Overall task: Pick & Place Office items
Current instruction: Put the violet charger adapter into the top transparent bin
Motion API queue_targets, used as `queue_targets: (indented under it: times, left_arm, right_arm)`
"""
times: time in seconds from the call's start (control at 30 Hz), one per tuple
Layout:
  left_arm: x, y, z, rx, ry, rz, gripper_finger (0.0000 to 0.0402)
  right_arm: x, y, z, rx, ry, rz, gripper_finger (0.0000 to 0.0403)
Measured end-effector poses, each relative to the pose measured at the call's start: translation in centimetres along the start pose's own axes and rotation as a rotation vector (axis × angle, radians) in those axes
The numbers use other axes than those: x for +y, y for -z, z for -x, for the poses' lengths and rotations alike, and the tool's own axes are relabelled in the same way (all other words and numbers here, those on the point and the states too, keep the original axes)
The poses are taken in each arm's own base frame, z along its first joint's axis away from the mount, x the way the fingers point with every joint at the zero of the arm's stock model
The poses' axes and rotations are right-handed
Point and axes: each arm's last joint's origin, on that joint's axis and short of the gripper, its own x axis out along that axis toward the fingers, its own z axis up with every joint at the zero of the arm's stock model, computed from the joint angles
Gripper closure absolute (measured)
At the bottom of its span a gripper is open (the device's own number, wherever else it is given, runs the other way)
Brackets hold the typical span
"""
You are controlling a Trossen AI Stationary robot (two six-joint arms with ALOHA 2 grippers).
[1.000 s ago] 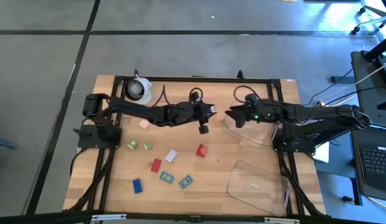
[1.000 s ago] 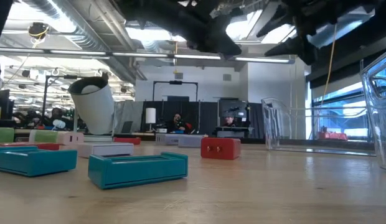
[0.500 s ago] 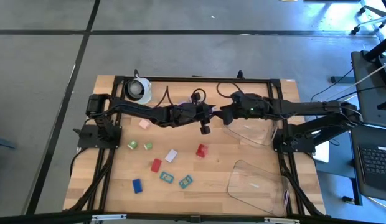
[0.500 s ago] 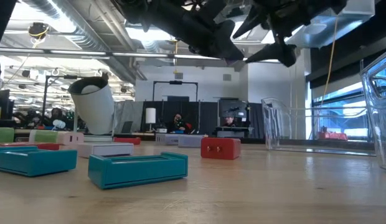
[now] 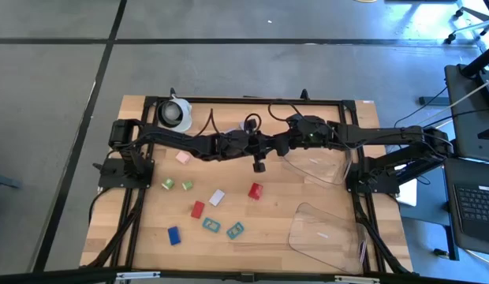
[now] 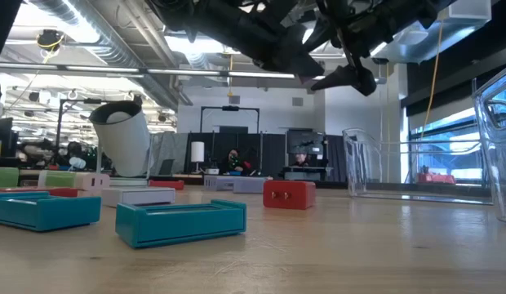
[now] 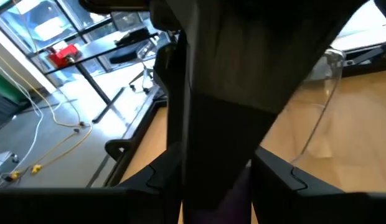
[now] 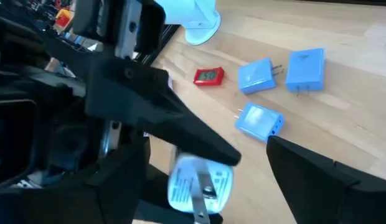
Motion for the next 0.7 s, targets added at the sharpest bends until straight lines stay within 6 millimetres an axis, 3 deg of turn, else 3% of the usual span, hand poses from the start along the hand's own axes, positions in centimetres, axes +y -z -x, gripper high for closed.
queue_targets:
  times: [0.3,0.7]
  left_arm:
    - [0.30,0.09,-0.09,0.003,-0.008,-0.005,0.0265]
    - [0.69,-0.07,-0.20,-0.020,-0.026,-0.041,0.0265]
  right_arm:
    - [-0.21,-0.19,-0.03,-0.003,0.005,-0.004,0.0142]
    - [-0.16,-0.42,0.02,-0.016,-0.007,-0.043,0.0264]
